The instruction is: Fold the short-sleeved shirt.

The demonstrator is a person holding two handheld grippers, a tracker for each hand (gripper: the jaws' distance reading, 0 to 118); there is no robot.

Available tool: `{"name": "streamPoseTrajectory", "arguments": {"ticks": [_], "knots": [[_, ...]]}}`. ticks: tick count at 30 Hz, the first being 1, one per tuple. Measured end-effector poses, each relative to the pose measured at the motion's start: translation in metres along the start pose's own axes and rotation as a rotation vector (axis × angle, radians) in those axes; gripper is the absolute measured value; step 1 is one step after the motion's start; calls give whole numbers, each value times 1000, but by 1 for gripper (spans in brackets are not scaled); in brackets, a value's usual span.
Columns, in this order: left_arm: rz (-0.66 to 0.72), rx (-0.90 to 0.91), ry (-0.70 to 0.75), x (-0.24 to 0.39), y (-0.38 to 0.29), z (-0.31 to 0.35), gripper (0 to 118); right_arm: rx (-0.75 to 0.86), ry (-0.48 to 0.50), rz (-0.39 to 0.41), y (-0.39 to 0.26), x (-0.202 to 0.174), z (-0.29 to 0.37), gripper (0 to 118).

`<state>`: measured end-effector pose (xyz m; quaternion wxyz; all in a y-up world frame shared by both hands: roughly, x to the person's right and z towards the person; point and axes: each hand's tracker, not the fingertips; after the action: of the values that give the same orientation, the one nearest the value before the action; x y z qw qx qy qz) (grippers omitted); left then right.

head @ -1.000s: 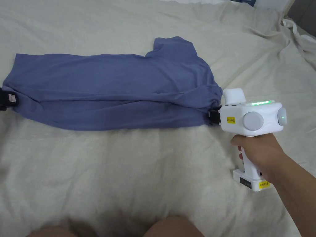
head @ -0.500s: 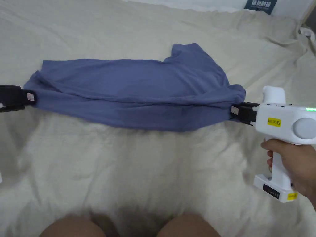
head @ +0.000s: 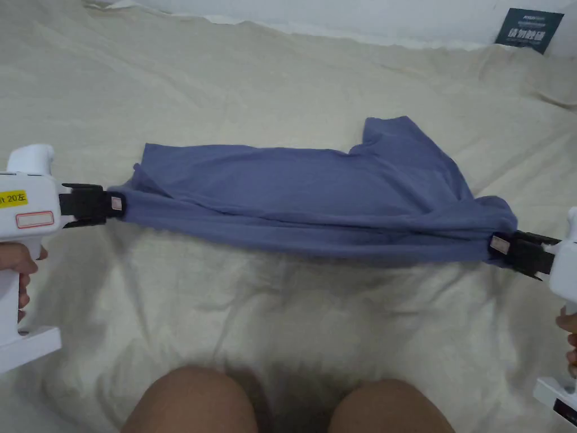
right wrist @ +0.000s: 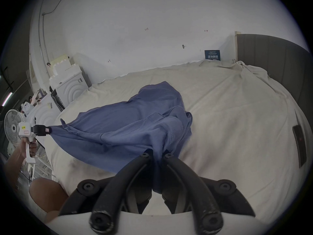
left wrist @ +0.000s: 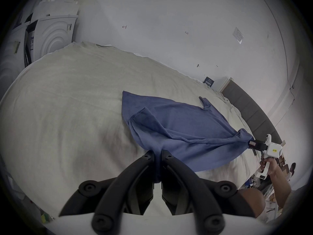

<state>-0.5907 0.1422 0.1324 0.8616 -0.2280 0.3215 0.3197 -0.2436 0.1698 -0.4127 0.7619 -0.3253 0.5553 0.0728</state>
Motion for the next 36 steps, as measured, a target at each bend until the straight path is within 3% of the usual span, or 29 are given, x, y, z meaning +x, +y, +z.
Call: {"name": "streamPoseTrajectory", "arguments": {"ticks": [15,23,25,26,27,28,31,36], "knots": [[-29,-33,-3,12,-76,58,6,-6,-2,16,-67,-19,83,8],[-84,-130,68,13,-105,45,6,-96,-53,40,-92,-24,67,8],[-128,-162,130,16,-115,39,22,-177,-82,17,-96,-21,53,23],[-170,-173,160,17,-120,39,45,-204,-115,32,-99,-21,47,43],[-216,-187,199,19,-127,40,83,-213,-151,56,-102,-22,44,76],[-257,-208,227,19,-134,42,103,-193,-163,65,-105,-20,47,91],[-463,-112,408,10,-149,69,108,-173,-129,37,-104,-11,70,92],[-586,114,510,38,-141,120,108,-33,-202,227,-97,-20,113,92]]}}
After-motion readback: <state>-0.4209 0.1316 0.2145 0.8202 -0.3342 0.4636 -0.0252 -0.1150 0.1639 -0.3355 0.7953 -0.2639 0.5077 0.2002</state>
